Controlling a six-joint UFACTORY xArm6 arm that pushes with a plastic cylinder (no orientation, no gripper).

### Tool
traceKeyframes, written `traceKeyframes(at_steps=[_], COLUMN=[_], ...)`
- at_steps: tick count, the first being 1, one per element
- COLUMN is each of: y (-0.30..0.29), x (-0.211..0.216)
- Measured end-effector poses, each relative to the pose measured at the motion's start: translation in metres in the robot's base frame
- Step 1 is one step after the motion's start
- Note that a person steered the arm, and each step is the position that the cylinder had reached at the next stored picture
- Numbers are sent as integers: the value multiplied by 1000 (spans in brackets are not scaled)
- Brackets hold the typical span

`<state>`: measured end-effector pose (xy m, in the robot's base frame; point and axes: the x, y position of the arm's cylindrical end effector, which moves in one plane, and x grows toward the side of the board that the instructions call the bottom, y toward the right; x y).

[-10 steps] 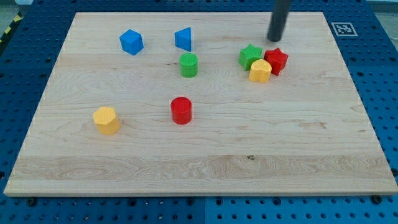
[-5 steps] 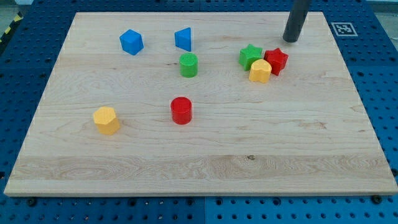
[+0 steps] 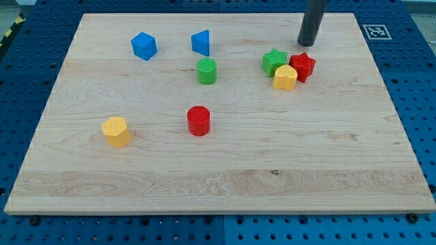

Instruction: Push the blue triangle into the blue cube

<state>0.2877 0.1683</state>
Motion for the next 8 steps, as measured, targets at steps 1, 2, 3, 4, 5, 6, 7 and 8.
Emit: traceKeyframes(at_steps=[1,2,3,4,5,6,7,8], y=[-26,-46,-80,-119,-147,-150,-159,-172], x=[0,0,-6,-10,-10,-10,-5,5])
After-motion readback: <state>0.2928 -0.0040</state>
